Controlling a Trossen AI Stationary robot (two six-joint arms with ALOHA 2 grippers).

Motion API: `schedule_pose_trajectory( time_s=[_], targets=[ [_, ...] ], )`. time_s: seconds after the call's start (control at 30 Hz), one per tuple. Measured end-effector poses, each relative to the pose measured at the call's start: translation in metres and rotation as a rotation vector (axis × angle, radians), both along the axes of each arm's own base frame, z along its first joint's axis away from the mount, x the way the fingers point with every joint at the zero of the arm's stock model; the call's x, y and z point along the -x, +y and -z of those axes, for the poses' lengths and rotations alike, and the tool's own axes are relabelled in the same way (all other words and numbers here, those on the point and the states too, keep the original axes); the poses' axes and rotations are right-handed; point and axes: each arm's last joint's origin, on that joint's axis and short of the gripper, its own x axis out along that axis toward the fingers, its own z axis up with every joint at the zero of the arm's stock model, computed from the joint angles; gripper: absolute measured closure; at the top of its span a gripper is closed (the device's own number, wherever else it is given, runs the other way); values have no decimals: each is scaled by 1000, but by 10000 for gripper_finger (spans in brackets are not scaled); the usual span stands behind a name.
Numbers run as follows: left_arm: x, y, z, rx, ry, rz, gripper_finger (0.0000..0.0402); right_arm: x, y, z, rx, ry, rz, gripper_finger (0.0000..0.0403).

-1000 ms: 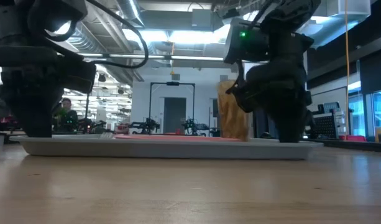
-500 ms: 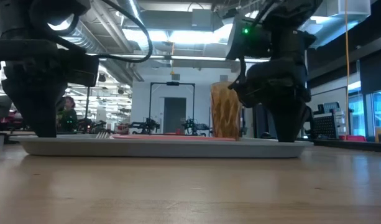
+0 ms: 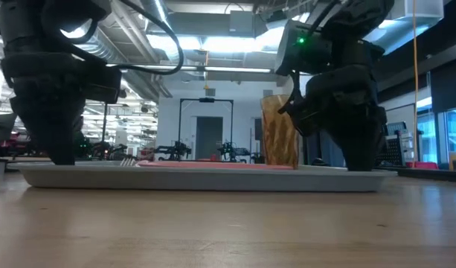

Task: Pick and place plate/cup/fork/spoon on tray
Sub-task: Adjust the gray tray

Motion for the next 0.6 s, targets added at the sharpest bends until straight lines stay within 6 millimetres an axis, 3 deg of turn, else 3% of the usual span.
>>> schedule_pose_trajectory(
  time_s=[0.37, 0.6],
  targets=[
    [6, 21, -11, -72, 14, -35, 402, -2, 8, -1, -63, -14, 3, 398],
    [16, 26, -8, -84, 130, -18, 401, -3, 15, -2, -65, -26, 9, 398]
  ],
)
